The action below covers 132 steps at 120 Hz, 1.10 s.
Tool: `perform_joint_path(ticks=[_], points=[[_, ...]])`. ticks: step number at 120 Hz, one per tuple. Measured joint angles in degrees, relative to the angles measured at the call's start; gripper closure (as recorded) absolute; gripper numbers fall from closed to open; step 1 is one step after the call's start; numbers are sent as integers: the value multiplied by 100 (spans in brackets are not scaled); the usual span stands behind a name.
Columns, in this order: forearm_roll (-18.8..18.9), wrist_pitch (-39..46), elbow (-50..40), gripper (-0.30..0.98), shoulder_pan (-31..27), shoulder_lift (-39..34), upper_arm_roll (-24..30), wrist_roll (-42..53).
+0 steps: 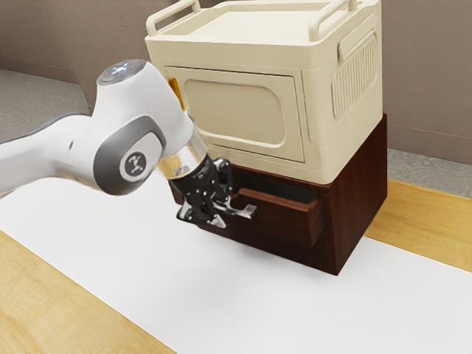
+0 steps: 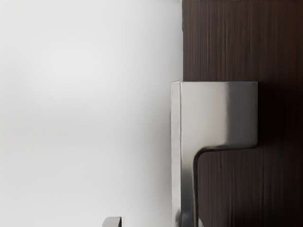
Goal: Pull the drawer handle with one arm to open the drawer
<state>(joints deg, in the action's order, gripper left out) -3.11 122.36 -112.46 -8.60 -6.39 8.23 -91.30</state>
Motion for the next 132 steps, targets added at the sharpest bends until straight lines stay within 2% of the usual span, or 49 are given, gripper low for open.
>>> perform_joint_path(ticks=[132], points=[[17,18,-944,61,-149,-1007,-6,-27]])
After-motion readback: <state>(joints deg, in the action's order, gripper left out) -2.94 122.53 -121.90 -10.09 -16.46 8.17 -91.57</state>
